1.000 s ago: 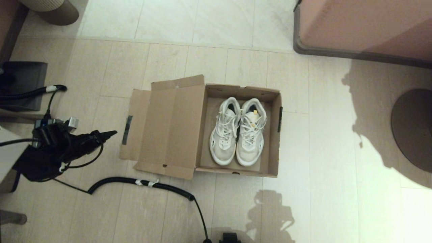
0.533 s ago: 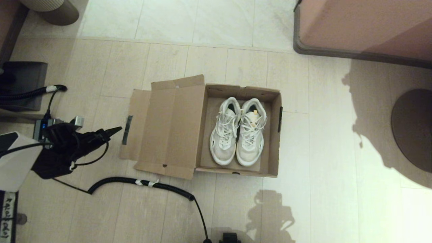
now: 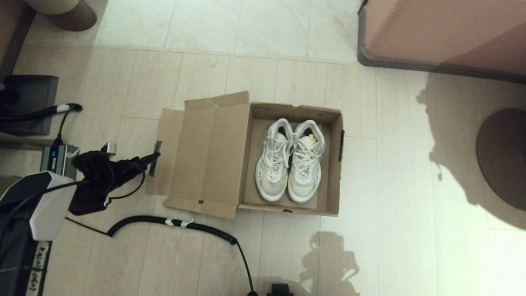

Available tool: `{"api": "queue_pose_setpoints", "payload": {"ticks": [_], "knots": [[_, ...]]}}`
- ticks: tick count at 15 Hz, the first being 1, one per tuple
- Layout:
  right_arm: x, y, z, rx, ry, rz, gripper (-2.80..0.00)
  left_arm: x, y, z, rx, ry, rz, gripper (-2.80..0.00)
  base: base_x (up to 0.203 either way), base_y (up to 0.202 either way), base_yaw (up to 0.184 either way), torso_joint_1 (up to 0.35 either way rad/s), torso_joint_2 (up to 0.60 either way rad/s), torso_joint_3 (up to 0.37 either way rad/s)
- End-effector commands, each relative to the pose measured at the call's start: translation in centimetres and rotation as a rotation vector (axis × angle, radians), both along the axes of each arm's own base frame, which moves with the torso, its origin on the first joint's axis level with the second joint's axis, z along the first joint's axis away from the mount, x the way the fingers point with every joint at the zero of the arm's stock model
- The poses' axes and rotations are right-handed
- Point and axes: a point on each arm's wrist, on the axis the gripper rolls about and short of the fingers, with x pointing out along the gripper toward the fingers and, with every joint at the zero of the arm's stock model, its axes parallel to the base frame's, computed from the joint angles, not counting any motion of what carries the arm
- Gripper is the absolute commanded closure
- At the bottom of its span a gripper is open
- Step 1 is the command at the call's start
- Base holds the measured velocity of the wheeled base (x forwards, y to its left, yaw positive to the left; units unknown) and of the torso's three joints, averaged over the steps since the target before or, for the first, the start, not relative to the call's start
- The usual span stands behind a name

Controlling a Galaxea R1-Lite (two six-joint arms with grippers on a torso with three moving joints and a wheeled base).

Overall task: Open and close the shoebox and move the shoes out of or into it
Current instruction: Close the shoe box

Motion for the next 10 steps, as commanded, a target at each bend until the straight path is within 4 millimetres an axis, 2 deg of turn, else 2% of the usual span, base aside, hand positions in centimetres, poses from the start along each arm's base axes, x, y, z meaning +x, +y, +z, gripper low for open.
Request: {"api": "queue_pose_setpoints", "payload": {"ticks": [1, 10], "knots": [[0.12, 0.0, -0.37, 0.001, 0.015, -0.001, 0.0, 0.57, -0.9, -0.54, -0.039, 0.007, -0.018, -2.8, 0.0, 0.0, 0.0, 0.0, 0.0, 0.0], [0.12, 0.0, -0.37, 0.001, 0.015, -0.001, 0.0, 0.64, -1.84, -0.79, -0.048, 0.02, -0.031, -2.8, 0.0, 0.0, 0.0, 0.0, 0.0, 0.0]]}}
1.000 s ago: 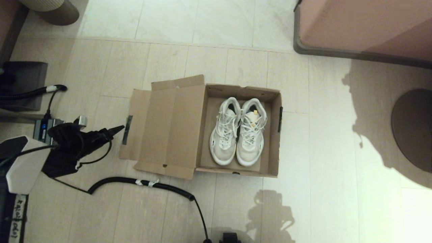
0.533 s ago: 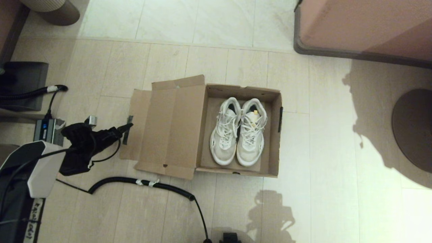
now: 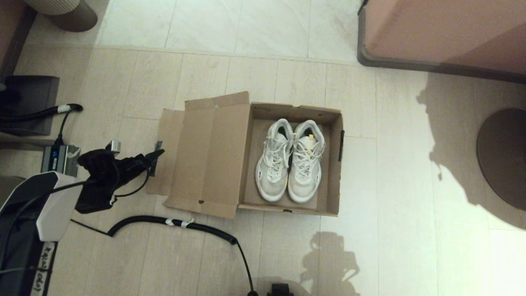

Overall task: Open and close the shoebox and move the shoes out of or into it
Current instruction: Close the shoe box

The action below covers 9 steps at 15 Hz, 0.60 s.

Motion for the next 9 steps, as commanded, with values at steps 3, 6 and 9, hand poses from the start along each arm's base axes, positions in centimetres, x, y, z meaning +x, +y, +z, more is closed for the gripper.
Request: {"api": "queue_pose_setpoints", "payload": {"ticks": [3, 6, 9], "knots": [[0.12, 0.0, -0.37, 0.001, 0.015, 0.0, 0.0, -0.11, -0.11, 0.5, -0.001, -0.007, -0.006, -2.8, 0.0, 0.0, 0.0, 0.0, 0.0, 0.0], [0.12, 0.0, -0.37, 0.001, 0.015, 0.0, 0.0, -0.41, -0.2, 0.6, -0.005, 0.004, -0.006, -2.8, 0.0, 0.0, 0.0, 0.0, 0.0, 0.0], [0.12, 0.0, -0.37, 0.001, 0.015, 0.0, 0.0, -0.9, -0.46, 0.7, -0.004, 0.0, -0.007, -2.8, 0.0, 0.0, 0.0, 0.0, 0.0, 0.0]]}}
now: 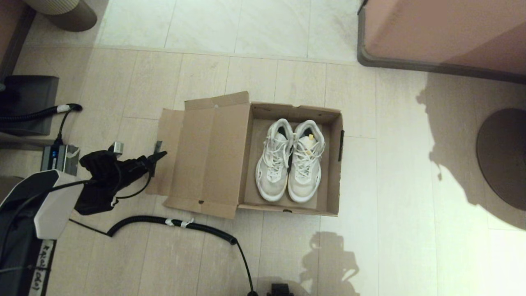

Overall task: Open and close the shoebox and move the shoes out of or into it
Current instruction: Close the shoe box

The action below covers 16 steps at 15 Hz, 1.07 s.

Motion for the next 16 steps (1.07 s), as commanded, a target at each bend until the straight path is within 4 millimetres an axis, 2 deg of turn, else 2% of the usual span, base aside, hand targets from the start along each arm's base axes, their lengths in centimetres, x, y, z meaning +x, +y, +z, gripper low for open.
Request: {"api": "queue_pose_setpoints", "payload": {"ticks": [1, 5, 10, 11, 16], "knots": [[0.12, 0.0, -0.37, 0.001, 0.015, 0.0, 0.0, -0.41, -0.16, 0.53, -0.002, -0.002, -0.003, -2.8, 0.0, 0.0, 0.0, 0.0, 0.0, 0.0], [0.12, 0.0, -0.37, 0.001, 0.015, 0.0, 0.0, -0.94, -0.39, 1.16, -0.015, 0.012, -0.009, -2.8, 0.0, 0.0, 0.0, 0.0, 0.0, 0.0], [0.12, 0.0, -0.37, 0.001, 0.015, 0.0, 0.0, -0.8, -0.72, 0.88, -0.03, 0.02, -0.015, -2.8, 0.0, 0.0, 0.0, 0.0, 0.0, 0.0], [0.12, 0.0, -0.37, 0.001, 0.015, 0.0, 0.0, -0.82, -0.64, 0.88, -0.03, 0.02, -0.013, 0.0, 0.0, 0.0, 0.0, 0.0, 0.0, 0.0], [0.12, 0.0, -0.37, 0.001, 0.015, 0.0, 0.0, -0.79, -0.63, 0.64, -0.031, 0.024, -0.013, 0.0, 0.0, 0.0, 0.0, 0.0, 0.0, 0.0]]}}
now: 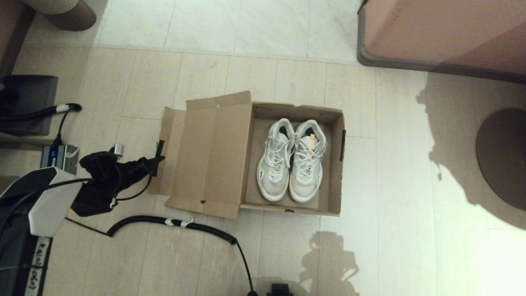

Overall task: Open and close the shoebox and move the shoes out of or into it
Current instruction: Close the shoe box

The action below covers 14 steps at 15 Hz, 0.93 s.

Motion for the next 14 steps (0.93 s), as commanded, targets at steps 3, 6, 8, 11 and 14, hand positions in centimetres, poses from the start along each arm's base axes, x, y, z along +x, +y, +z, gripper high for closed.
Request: {"api": "queue_pose_setpoints", "payload": {"ticks": [3, 6, 8, 11, 14], "knots": [[0.1, 0.0, -0.4, 0.001, 0.015, 0.0, 0.0, -0.1, 0.0, -0.2, -0.009, 0.028, 0.003, 0.0, 0.0, 0.0, 0.0, 0.0, 0.0, 0.0], [0.1, 0.0, -0.4, 0.001, 0.015, 0.0, 0.0, 0.1, 0.1, 0.8, 0.005, 0.032, 0.001, 0.0, 0.0, 0.0, 0.0, 0.0, 0.0, 0.0], [0.1, 0.0, -0.4, 0.001, 0.015, 0.0, 0.0, 0.1, 0.0, 2.2, 0.025, 0.023, -0.002, 0.0, 0.0, 0.0, 0.0, 0.0, 0.0, 0.0], [0.1, 0.0, -0.4, 0.001, 0.015, 0.0, 0.0, -0.7, -0.3, 4.6, 0.175, 0.056, -0.01, 0.0, 0.0, 0.0, 0.0, 0.0, 0.0, 0.0], [0.1, 0.0, -0.4, 0.001, 0.015, 0.0, 0.0, -1.5, -0.7, 7.2, 0.443, 0.037, 0.005, 0.0, 0.0, 0.0, 0.0, 0.0, 0.0, 0.0]]}}
